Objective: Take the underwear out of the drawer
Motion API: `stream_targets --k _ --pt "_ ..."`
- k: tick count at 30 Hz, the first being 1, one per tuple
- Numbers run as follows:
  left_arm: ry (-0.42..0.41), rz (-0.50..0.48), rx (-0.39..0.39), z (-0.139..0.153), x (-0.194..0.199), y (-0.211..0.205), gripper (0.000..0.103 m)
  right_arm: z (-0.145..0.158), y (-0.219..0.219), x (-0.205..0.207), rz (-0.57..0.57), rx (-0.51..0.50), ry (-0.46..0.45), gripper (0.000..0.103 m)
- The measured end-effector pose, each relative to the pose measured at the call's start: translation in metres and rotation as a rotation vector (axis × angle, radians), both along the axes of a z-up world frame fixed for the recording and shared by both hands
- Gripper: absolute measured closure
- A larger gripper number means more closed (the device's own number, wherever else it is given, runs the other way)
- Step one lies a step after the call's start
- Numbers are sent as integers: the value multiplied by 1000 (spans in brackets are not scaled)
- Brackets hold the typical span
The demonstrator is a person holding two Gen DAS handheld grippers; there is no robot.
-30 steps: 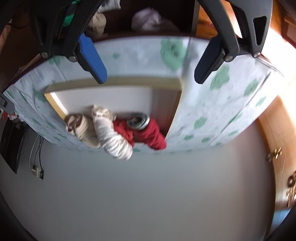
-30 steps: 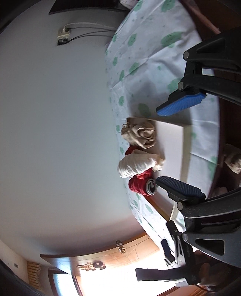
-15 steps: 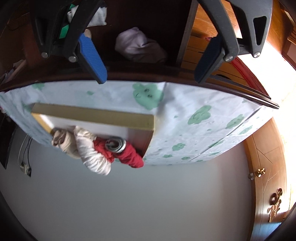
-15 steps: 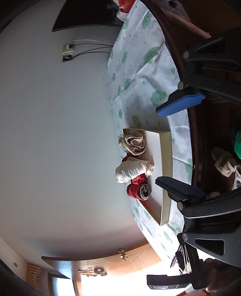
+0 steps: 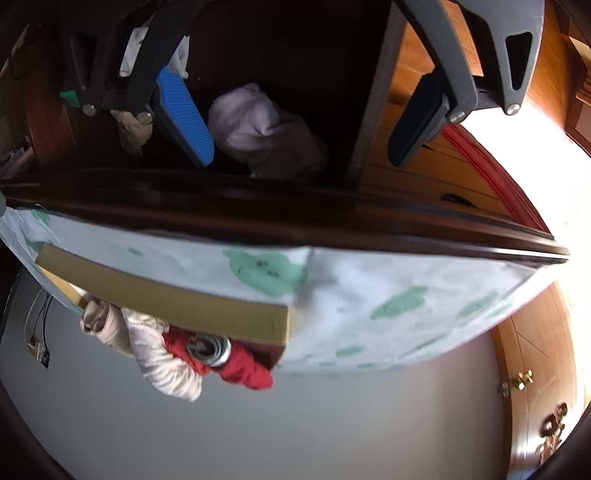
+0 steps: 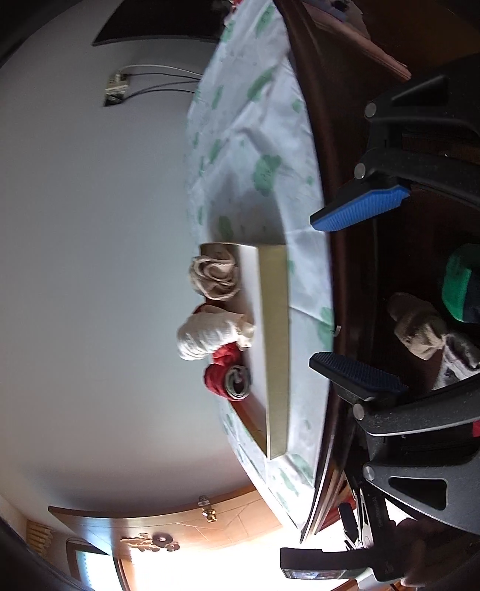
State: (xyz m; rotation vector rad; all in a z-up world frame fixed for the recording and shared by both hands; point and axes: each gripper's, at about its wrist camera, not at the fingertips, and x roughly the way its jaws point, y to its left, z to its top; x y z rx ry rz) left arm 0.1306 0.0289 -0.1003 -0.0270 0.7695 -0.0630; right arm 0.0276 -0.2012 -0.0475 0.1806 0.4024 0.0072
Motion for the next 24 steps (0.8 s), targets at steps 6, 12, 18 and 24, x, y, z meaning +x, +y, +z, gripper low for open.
stream_targets --k 6,12,18,24 --pt "39 -27 -7 -9 -2 -6 6 -17 6 0 38 1 18 33" --pt "39 -32 54 -12 -7 -16 7 -23 7 -4 44 -10 50 33" --pt "83 -67 147 -19 -7 -31 12 -31 4 0 41 2 110 33" --pt "122 -31 92 -22 -6 -17 12 -36 3 2 56 16 161 33"
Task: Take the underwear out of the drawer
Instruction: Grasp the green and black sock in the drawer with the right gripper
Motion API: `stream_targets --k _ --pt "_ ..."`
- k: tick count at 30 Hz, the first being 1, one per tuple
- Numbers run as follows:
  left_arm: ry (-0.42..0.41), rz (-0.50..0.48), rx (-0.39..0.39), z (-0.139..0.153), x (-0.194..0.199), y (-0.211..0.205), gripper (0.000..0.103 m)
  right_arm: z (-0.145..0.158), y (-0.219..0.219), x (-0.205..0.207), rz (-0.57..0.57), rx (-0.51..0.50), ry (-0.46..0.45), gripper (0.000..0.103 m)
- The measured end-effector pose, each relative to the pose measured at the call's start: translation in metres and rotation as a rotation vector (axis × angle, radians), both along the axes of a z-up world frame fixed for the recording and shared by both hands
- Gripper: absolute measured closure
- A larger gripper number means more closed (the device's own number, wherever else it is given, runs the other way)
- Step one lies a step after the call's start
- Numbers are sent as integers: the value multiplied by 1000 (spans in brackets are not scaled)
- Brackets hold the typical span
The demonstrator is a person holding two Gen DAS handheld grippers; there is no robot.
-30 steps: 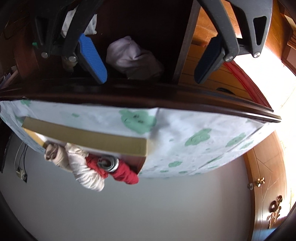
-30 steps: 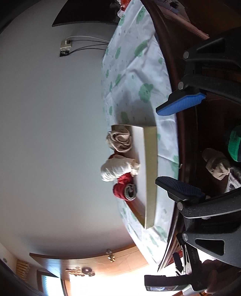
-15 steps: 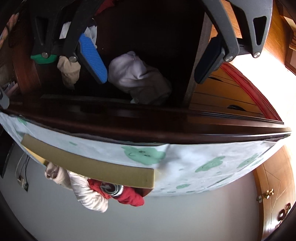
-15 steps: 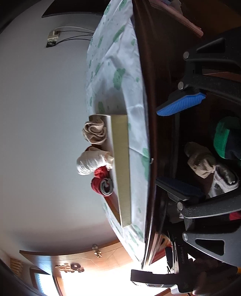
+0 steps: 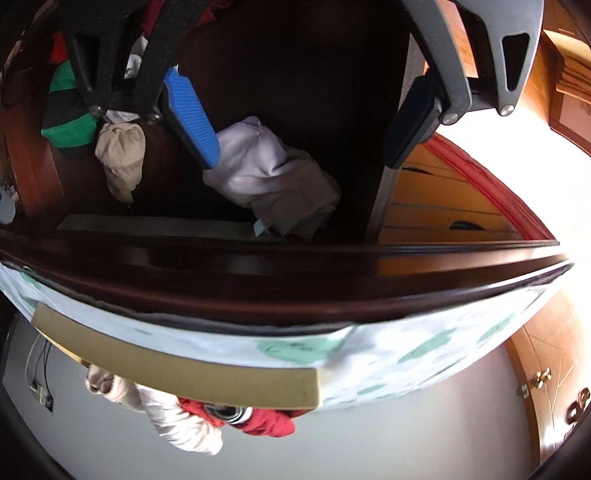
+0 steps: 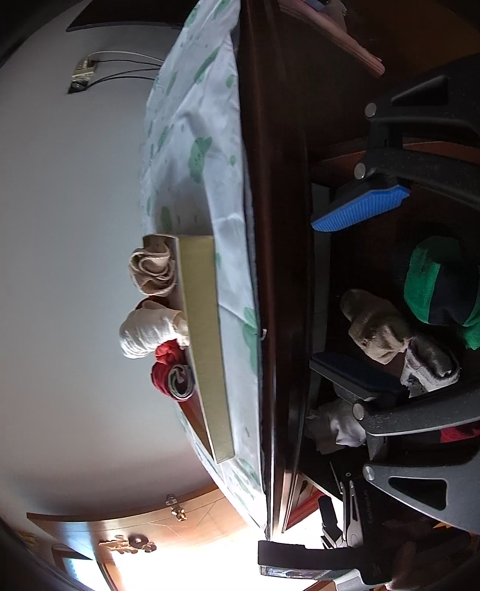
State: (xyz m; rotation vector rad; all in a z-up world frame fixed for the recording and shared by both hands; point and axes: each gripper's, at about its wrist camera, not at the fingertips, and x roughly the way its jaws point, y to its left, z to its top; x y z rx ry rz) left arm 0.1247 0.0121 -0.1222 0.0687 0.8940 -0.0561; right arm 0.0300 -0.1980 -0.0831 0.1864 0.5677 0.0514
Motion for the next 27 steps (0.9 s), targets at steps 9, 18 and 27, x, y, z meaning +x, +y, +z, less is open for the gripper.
stream_targets --k 9,18,27 --pt "66 -40 -8 -6 10 -3 11 -11 -12 11 13 41 169 33" --pt "139 -10 -127 -7 9 19 12 -30 0 12 105 -26 411 33" --pt "139 -34 -132 -7 1 20 12 -41 -18 1 97 50 503 34"
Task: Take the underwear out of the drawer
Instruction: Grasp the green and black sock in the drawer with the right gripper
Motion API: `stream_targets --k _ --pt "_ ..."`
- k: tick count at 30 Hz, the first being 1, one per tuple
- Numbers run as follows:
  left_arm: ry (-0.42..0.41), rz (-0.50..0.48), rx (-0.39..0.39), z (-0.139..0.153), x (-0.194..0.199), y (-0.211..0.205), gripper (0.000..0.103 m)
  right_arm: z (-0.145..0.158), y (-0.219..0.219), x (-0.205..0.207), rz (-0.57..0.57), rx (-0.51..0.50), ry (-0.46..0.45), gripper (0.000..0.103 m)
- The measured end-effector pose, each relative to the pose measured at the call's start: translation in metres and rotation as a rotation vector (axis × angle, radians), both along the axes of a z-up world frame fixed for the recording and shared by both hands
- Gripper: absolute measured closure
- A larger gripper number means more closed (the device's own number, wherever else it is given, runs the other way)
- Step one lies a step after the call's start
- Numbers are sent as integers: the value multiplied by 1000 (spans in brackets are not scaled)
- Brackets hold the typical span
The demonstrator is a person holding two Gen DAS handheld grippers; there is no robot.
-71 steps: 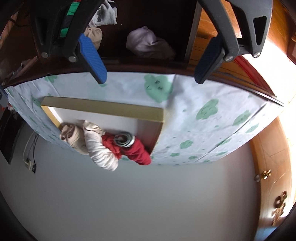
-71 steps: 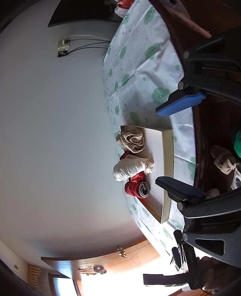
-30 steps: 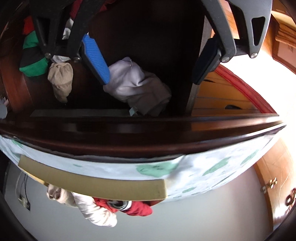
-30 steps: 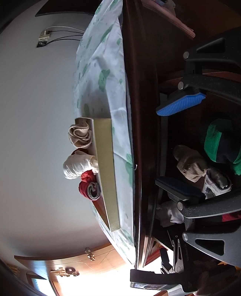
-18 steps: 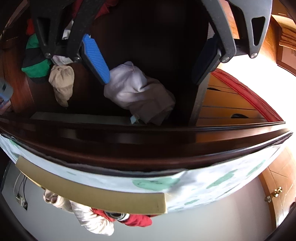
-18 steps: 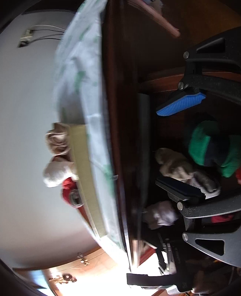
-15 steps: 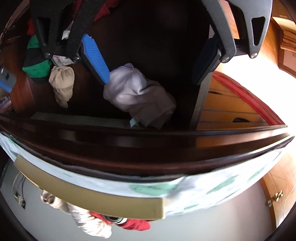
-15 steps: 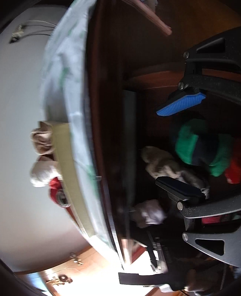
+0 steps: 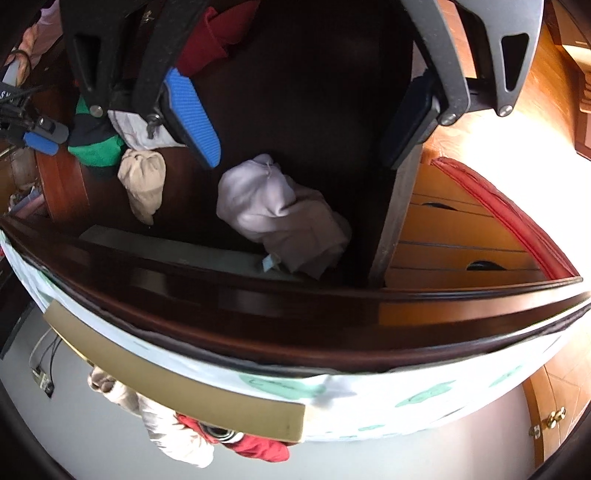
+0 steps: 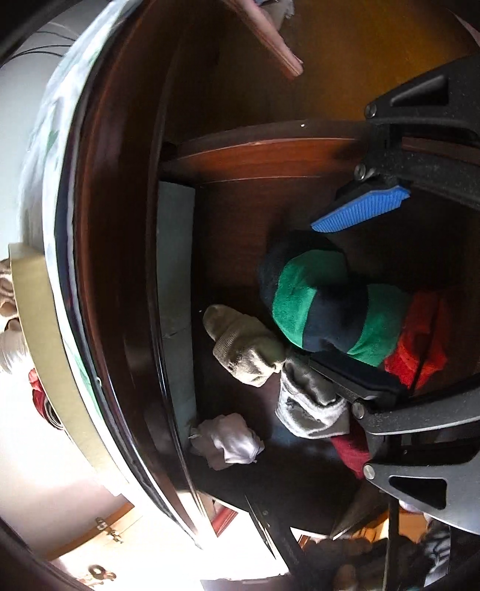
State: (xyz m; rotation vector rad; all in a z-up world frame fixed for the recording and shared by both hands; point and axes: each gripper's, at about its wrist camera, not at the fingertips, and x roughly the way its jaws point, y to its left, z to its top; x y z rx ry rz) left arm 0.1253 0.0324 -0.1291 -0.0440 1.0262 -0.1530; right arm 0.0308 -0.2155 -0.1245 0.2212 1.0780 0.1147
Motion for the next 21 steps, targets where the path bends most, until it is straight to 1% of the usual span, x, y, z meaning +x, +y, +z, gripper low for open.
stream_targets --k 2,4,6,7,8,10,13,15,17,19,20,21 --pt "0 3 -2 2 1 0 12 0 1 3 5 26 9 34" --pt "-2 0 13 6 2 -3 12 -3 7 9 19 37 26 34" --pt "-8 -3 40 9 4 -6 12 -10 12 18 23 44 82 34" --pt "-11 -7 46 9 5 -8 12 -17 13 23 16 45 129 34" --pt "-13 -11 48 10 6 -8 12 -23 14 26 3 42 170 34" --pt "-10 -16 47 11 8 -11 12 -32 18 31 -12 21 218 35" --pt "-15 -27 50 13 9 -15 12 -38 18 38 -47 44 247 35" --pt "-17 -34 56 13 10 -18 12 -45 15 42 -77 53 288 37" --pt "-16 -35 59 14 11 -19 12 -49 15 45 -83 67 313 42" --pt "-16 -33 59 15 13 -20 12 -51 14 46 -78 79 308 57" --pt "-16 -34 58 16 13 -21 12 -51 12 45 -80 105 299 69" --pt "-16 -35 59 16 13 -21 12 -52 8 44 -83 141 293 73"
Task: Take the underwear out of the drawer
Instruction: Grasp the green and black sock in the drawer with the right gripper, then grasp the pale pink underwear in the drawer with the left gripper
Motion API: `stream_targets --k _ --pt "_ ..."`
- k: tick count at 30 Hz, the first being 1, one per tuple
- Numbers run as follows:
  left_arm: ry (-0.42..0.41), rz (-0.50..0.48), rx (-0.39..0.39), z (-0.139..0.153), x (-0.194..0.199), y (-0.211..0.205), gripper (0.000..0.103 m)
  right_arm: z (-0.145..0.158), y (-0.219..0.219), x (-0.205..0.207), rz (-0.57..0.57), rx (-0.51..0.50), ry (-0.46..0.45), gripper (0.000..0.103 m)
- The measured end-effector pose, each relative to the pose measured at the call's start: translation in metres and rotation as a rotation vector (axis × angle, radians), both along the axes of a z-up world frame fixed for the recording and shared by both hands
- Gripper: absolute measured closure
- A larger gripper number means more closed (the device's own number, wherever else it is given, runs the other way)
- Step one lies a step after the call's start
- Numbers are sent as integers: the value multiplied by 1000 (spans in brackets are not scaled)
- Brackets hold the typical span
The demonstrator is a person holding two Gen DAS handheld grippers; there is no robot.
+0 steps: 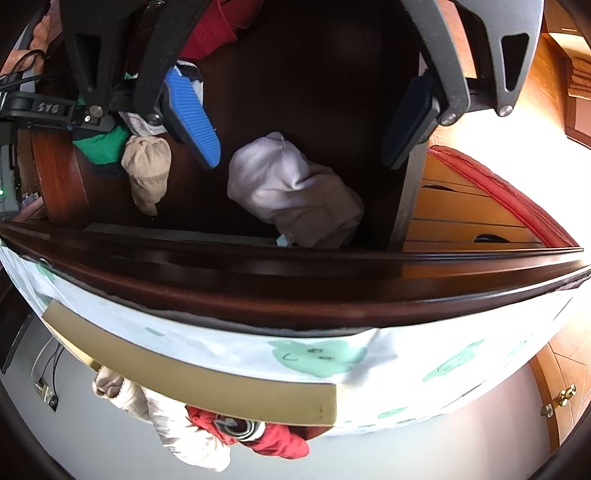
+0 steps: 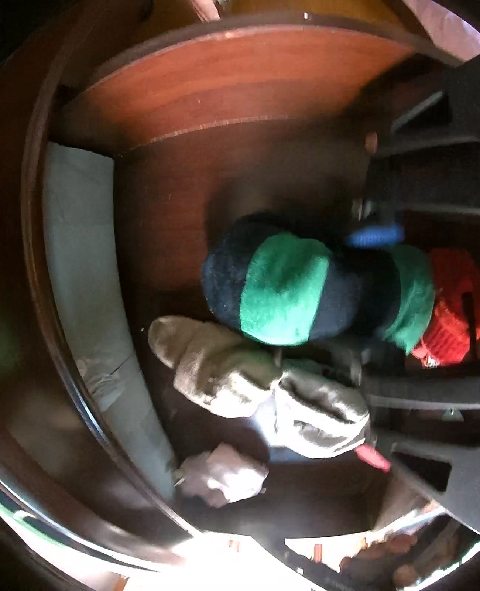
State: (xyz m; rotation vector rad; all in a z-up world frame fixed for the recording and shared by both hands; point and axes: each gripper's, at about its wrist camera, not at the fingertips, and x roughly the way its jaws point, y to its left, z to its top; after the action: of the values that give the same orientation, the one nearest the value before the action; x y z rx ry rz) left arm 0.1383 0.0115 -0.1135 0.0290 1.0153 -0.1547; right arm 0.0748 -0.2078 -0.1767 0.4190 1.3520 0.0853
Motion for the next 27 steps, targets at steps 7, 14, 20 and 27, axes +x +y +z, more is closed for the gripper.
stream_targets --k 7,14,20,27 --pt "35 16 -17 -6 3 1 12 42 -27 -38 -29 189 -379 76" --pt "111 43 -27 -18 8 2 12 74 -21 -53 32 98 -509 76" --pt "130 166 -52 -24 17 2 13 94 4 -55 183 5 -598 76" --pt "128 273 -76 -34 27 -11 22 89 10 -58 213 -24 -613 76"
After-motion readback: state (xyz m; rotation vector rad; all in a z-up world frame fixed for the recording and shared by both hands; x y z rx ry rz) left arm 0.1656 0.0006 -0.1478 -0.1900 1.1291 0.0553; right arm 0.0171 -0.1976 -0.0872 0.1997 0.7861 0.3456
